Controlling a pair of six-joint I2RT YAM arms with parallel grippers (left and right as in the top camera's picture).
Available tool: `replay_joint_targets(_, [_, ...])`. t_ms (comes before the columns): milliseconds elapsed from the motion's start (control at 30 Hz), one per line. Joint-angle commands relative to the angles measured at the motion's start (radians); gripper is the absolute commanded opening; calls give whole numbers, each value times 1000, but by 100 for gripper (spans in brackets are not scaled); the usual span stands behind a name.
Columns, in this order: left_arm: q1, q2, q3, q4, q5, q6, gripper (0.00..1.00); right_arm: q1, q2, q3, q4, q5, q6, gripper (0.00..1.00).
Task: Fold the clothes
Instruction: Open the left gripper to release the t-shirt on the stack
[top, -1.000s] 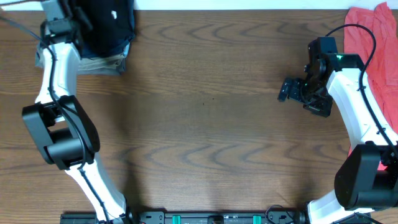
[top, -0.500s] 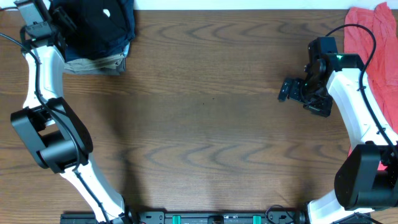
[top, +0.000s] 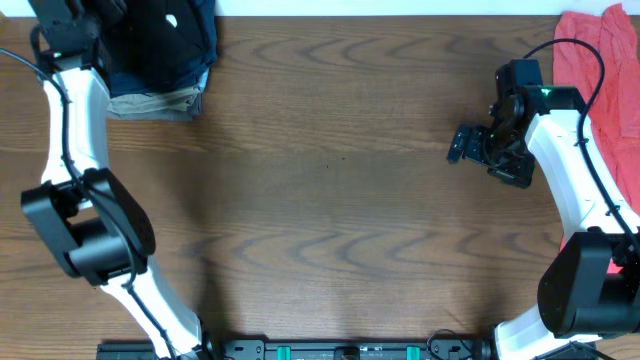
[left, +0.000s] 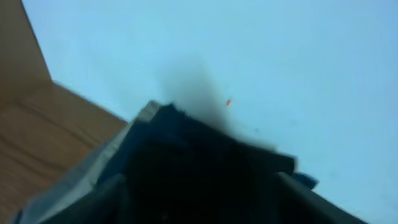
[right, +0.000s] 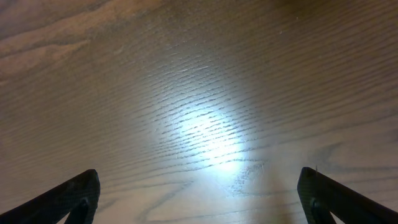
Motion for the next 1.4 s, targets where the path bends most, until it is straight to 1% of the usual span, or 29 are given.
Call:
replay_joint_targets(0, [4,105,13,-6,-9,19,77,0,-8,5,-1,6,-10,99])
replay_joint_targets(133, [5,182,13,-65,-9,48,83,0,-8,5,0,6,-10,99])
replay_joint_targets(200, [8,208,13,-97,-9,49,89,0,-8,5,0,6,-10,99])
replay_joint_targets(333, [16,195,13,-132,-4,68,89,0,-8,5,0,6,-10,99])
replay_joint_targets(400, [16,160,13,-135,-3,70,88,0,-8,5,0,6,-10,99])
replay_joint_targets(533, [13,34,13,-135,0,69,89,0,-8,5,-1,6,-10,99])
replay_joint_targets(633, [7,-80,13,-145,0,69,95,0,-8,5,0,6,-10,99])
replay_joint_targets(800, [0,-275,13,-233,4,57,99,0,-8,5,-1,6,-10,99])
replay_joint_targets(933, [0,-419,13,-378,116,54,98,0,-8,5,-1,6,-10,99])
replay_joint_targets(1133, [0,-615,13,-743,244,54,98,0,-8,5,0,6,-10,99])
replay_joint_targets(1333, [0,-734,13,-1166,261,55,98,0,-8,5,0,6,-10,99])
replay_joint_targets(1367, [0,-744,12,-1216,261,55,98,0,-8,5,-1,6,-10,99])
